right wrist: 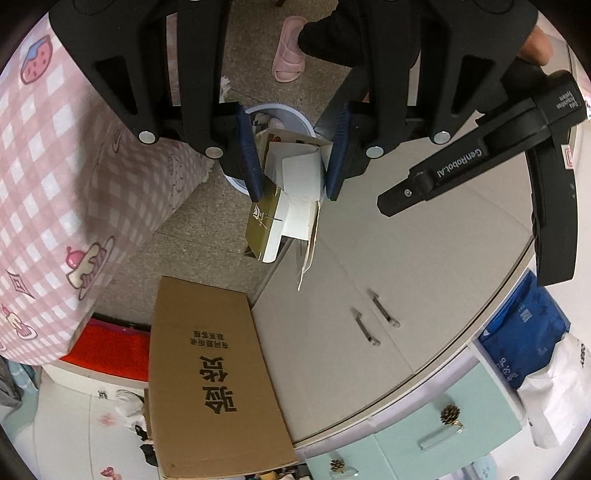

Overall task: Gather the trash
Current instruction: 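Carry both items over the bin and open both grippers to drop them, then move both tools back over the table toward the orange cap and foil wrapper, then grasp the orange cap with the left gripper while the right gripper grasps the foil wrapper, then carry the cap and foil wrapper over the bin with both grippers, then open both grippers to drop the cap and wrapper into the bin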

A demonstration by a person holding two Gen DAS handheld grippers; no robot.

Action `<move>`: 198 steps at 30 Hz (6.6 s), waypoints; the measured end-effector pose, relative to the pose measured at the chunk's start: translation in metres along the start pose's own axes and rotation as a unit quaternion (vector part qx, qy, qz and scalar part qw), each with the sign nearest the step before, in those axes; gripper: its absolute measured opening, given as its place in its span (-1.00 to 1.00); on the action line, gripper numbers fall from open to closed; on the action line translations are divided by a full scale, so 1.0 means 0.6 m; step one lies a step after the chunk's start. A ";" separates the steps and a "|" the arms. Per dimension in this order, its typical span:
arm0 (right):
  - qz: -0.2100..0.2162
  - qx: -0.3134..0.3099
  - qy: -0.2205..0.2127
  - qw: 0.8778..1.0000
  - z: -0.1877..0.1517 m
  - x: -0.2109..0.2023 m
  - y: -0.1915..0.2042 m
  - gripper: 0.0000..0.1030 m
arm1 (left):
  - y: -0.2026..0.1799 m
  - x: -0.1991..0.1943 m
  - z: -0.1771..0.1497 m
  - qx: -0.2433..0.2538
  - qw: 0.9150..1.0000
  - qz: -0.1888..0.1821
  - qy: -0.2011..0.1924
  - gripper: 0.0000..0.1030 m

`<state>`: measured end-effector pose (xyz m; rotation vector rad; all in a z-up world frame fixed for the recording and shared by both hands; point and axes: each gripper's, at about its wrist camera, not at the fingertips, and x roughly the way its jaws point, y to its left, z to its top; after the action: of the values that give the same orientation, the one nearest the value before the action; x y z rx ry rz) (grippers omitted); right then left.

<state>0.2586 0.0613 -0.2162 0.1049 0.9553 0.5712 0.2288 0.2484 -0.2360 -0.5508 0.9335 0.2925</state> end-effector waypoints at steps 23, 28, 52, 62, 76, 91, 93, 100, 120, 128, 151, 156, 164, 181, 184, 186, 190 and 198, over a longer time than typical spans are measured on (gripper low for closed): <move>0.020 -0.031 -0.017 0.999 0.030 0.063 0.070 0.23 | 0.075 -0.058 0.018 -0.026 0.996 0.070 -0.050 0.12; 0.023 -0.026 -0.023 0.999 0.024 0.042 0.062 0.25 | 0.072 -0.068 0.017 -0.023 0.995 0.075 -0.055 0.13; -0.026 0.033 -0.161 0.986 -0.004 -0.269 -0.103 0.39 | -0.186 -0.189 -0.061 0.108 0.988 0.017 -0.106 0.23; -0.102 0.124 -0.209 0.965 -0.056 -0.386 -0.290 0.42 | -0.401 -0.158 -0.160 0.242 0.967 -0.041 -0.064 0.31; -0.161 0.222 -0.201 0.941 -0.123 -0.418 -0.482 0.42 | -0.598 -0.045 -0.258 0.345 0.934 -0.093 0.015 0.32; -0.148 0.220 -0.163 0.950 -0.097 -0.369 -0.507 0.42 | -0.652 0.035 -0.250 0.364 0.925 -0.105 0.022 -0.47; -0.140 0.211 -0.155 0.955 -0.086 -0.359 -0.497 0.42 | -0.639 0.035 -0.238 0.352 0.929 -0.113 0.021 -0.48; -0.127 0.157 -0.123 0.972 -0.038 -0.302 -0.450 0.23 | -0.568 0.016 -0.177 0.299 0.949 -0.095 -0.017 -0.48; -0.205 0.131 -0.078 0.967 -0.003 -0.243 -0.435 -0.68 | -0.470 0.011 -0.108 0.250 0.963 -0.096 -0.011 -0.48; -0.159 0.117 -0.071 0.978 -0.033 -0.246 -0.361 -0.71 | -0.425 -0.027 -0.124 0.244 0.964 -0.108 -0.002 -0.48; 0.022 -0.021 -0.015 0.999 0.041 -0.017 0.004 -0.71 | -0.076 -0.048 -0.008 0.092 0.995 0.012 -0.026 -0.48; 0.013 -0.018 -0.005 1.000 0.041 0.042 0.011 0.25 | -0.024 -0.029 0.015 0.070 0.996 0.052 -0.027 -0.48; 0.006 -0.013 0.001 1.000 0.025 0.043 0.002 0.25 | 0.000 0.002 0.017 0.061 0.996 0.067 -0.011 -0.48; 0.006 -0.008 -0.035 0.999 0.025 -0.017 -0.016 0.25 | -0.021 -0.011 0.015 0.071 0.995 0.065 -0.020 -0.47; 0.004 -0.005 -0.044 0.999 0.029 -0.024 -0.020 0.25 | -0.026 -0.010 0.018 0.071 0.995 0.064 -0.020 -0.47; 0.004 -0.002 -0.049 0.999 0.031 -0.027 -0.023 0.26 | -0.027 -0.008 0.020 0.072 0.995 0.062 -0.019 -0.46; 0.002 0.004 -0.059 0.998 0.034 -0.032 -0.031 0.25 | -0.036 -0.002 0.025 0.071 0.996 0.054 -0.016 -0.46; 0.000 0.010 -0.057 0.998 0.035 -0.033 -0.038 0.26 | -0.041 0.024 0.033 0.055 0.996 0.075 0.011 0.37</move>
<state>0.2764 0.0352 -0.1967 0.1545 0.8496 0.5492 0.2621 0.2393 -0.2307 -0.3841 1.0090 0.3680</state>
